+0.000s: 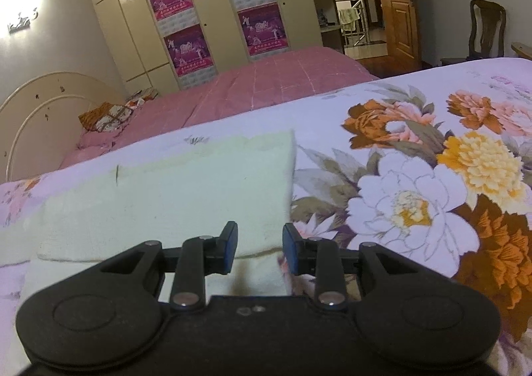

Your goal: Fold small clothes

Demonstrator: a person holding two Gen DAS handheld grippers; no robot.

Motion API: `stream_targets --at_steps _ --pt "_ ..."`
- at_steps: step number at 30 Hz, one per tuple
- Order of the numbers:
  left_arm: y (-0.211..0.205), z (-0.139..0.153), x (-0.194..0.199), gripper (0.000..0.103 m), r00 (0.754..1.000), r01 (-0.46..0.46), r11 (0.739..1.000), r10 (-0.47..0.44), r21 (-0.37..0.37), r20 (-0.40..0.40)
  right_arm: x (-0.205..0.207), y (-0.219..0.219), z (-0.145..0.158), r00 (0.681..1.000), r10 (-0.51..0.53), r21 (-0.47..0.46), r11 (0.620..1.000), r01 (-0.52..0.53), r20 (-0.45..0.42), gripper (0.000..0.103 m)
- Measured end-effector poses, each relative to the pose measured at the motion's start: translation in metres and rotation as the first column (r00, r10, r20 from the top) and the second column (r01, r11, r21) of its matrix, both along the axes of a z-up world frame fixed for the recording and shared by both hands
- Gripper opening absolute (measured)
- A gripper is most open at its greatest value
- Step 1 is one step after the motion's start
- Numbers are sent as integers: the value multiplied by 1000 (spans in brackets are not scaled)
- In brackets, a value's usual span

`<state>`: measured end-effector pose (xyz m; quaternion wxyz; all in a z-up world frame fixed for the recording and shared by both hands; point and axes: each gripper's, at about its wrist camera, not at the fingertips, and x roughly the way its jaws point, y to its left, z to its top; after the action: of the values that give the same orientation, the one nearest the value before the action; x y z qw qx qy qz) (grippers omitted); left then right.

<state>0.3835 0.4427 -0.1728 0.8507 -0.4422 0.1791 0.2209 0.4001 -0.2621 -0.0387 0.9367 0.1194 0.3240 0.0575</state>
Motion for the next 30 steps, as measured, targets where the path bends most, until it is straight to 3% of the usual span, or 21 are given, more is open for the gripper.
stream_targets --at_steps 2,4,8,12,21,30 --pt "-20 19 10 2 996 86 993 -88 79 31 -2 -3 4 1000 -5 3 1000 5 12 31" --pt "-53 38 28 2 977 202 963 -210 180 27 -4 -7 4 1000 -13 6 1000 13 13 31" --pt "-134 60 64 2 910 402 864 -414 303 -26 -8 -10 1 999 -33 20 999 33 4 31" --pt "-216 67 93 2 834 531 765 -547 365 -68 -14 -8 0 1000 -28 20 999 28 -1 31" --pt "-375 62 118 2 676 721 576 -707 386 -207 -32 -22 5 998 -56 38 998 56 4 31" --pt "-449 64 132 3 576 789 434 -768 435 -280 -36 -32 3 997 -80 77 994 80 -6 32"
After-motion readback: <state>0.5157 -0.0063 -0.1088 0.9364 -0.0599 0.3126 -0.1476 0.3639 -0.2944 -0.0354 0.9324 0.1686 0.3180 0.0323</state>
